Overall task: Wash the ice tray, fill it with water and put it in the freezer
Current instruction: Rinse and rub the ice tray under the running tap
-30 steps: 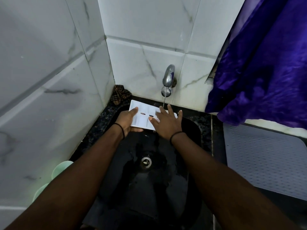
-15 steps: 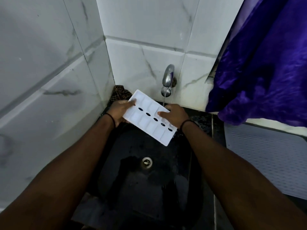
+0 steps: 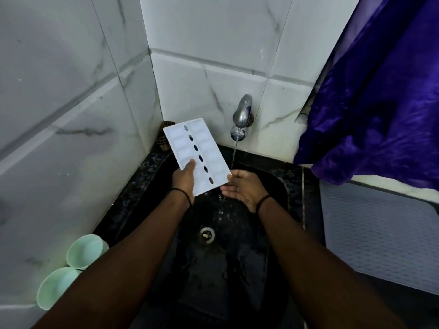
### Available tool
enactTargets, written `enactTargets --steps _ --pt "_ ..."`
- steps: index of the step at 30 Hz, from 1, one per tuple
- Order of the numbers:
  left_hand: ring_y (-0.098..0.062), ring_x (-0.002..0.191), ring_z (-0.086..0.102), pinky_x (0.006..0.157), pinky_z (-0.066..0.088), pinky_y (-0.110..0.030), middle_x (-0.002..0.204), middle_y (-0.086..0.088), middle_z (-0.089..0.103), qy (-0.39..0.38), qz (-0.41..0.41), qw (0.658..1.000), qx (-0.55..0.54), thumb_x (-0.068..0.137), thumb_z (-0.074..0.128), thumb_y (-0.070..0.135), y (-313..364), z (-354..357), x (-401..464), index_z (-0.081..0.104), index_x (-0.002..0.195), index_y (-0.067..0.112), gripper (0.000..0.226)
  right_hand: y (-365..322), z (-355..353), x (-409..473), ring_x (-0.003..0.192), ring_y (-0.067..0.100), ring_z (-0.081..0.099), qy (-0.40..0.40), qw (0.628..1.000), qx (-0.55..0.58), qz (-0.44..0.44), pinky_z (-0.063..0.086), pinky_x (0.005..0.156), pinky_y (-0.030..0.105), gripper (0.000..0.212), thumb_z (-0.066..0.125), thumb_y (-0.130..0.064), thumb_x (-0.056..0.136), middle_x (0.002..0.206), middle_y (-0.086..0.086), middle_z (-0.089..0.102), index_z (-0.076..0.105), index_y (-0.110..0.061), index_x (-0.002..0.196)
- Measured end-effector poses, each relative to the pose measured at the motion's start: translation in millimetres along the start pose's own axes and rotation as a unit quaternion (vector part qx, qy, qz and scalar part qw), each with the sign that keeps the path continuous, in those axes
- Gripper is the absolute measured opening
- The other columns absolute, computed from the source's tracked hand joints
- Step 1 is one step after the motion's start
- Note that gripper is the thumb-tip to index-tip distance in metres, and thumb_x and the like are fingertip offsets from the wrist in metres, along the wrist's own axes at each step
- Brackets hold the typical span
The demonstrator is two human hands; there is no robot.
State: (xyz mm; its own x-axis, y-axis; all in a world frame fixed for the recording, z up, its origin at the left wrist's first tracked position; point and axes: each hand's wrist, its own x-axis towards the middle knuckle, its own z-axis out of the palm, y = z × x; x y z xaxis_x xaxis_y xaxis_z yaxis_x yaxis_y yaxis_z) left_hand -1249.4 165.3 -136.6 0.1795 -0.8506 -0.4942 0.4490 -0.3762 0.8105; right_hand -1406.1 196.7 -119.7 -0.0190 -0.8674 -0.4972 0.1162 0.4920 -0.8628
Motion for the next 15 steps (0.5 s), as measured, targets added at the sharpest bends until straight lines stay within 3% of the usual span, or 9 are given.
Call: enactTargets --steps 3,6,10,12,15 --pt "-0.03 0.097 0.064 0.081 0.052 -0.041 0.121 -0.014 0.064 0.04 0.018 0.999 -0.012 0.095 0.056 0.022 4.5 3.7 3.0 0.059 0.122 0.004 0.032 -6.6 9.9 3.6 0.073 0.019 0.066 0.007 0.998 0.062 -0.001 0.059 0.069 0.027 0.024 0.057 0.002 0.095 0.092 0.012 0.068 0.056 -0.002 0.119" --pt "-0.027 0.09 0.065 0.076 0.052 -0.037 0.114 -0.012 0.065 0.05 0.029 0.998 -0.029 0.095 0.056 0.023 9.9 11.7 6.5 0.06 0.116 0.006 0.027 -18.6 23.3 10.5 0.07 0.02 0.065 0.034 0.997 0.068 -0.01 0.059 0.06 0.025 0.022 0.06 0.006 0.09 0.089 0.01 0.067 0.054 -0.008 0.106" --pt "-0.03 0.095 0.065 0.083 0.055 -0.043 0.115 -0.014 0.065 0.042 0.054 0.998 -0.004 0.094 0.056 0.018 19.0 20.1 10.6 0.06 0.12 0.002 0.031 -30.6 26.2 20.6 0.058 0.017 0.065 0.053 0.999 0.013 -0.001 0.058 0.049 0.024 0.026 0.066 0.006 0.085 0.083 0.011 0.065 0.05 -0.009 0.1" --pt "-0.033 0.099 0.065 0.086 0.054 -0.046 0.118 -0.015 0.064 0.041 0.05 0.998 0.018 0.094 0.056 0.016 21.9 21.8 14.3 0.06 0.121 0.001 0.031 -34.4 20.5 25.2 0.047 0.018 0.065 0.069 0.997 -0.042 -0.014 0.057 0.044 0.027 0.017 0.064 0.001 0.09 0.077 0.016 0.066 0.049 -0.007 0.097" --pt "-0.031 0.092 0.064 0.08 0.054 -0.042 0.118 -0.017 0.064 0.04 0.03 0.998 0.034 0.093 0.056 0.015 25.1 25.0 20.1 0.06 0.119 0.001 0.029 -38.2 17.2 30.1 0.047 0.026 0.064 0.091 0.984 -0.148 -0.048 0.056 0.044 0.032 0.004 0.053 -0.004 0.097 0.079 0.026 0.065 0.054 -0.001 0.099"
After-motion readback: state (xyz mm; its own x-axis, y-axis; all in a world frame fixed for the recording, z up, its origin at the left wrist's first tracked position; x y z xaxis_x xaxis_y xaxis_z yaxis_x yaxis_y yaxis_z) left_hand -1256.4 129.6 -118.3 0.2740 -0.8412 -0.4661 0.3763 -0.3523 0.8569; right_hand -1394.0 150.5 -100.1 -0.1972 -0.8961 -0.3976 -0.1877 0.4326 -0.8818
